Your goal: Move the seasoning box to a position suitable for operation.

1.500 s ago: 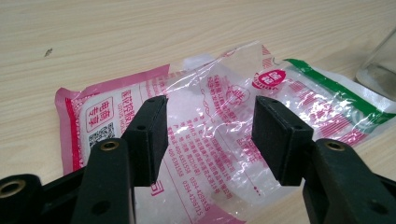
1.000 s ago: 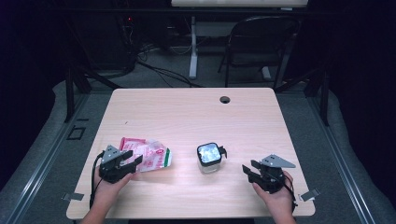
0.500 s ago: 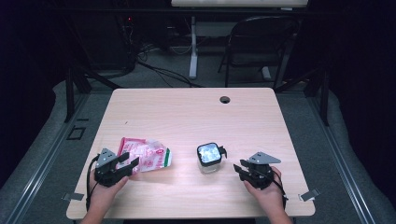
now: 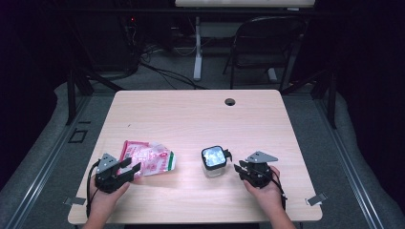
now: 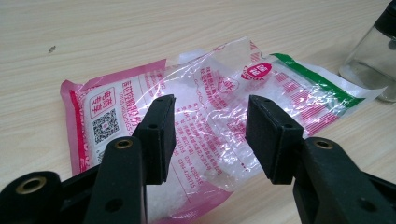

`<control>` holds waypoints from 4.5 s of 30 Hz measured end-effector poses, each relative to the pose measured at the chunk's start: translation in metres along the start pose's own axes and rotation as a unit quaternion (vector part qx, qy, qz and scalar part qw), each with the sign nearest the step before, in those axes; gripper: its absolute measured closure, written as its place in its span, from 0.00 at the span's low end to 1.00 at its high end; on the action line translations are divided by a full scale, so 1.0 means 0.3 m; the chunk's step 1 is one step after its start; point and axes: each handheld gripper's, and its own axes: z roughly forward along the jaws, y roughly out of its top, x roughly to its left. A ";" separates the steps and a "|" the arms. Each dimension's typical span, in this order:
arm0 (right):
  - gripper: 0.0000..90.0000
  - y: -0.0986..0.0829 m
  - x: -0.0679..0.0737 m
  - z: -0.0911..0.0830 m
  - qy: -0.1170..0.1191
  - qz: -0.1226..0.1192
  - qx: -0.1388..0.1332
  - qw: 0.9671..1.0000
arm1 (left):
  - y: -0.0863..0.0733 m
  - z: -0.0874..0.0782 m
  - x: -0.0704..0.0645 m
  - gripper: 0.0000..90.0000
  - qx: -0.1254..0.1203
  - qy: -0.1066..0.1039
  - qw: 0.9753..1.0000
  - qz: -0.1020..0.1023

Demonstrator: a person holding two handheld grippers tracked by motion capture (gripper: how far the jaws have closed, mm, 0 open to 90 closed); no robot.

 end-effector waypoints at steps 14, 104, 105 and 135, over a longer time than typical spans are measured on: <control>0.80 0.010 -0.027 0.057 0.018 0.031 0.013 0.999 | -0.014 -0.018 0.000 0.60 0.006 0.005 1.000 0.005; 0.84 0.006 0.153 0.070 0.039 -0.030 0.078 0.996 | 0.019 0.004 -0.106 0.62 0.024 -0.037 0.998 0.047; 0.81 0.008 0.150 0.062 0.049 -0.017 0.078 0.996 | 0.021 0.009 -0.111 0.61 0.028 -0.039 0.998 0.044; 0.58 0.096 0.112 -0.062 0.076 0.039 0.115 0.990 | 0.160 0.104 -0.237 0.65 0.106 -0.119 0.986 0.041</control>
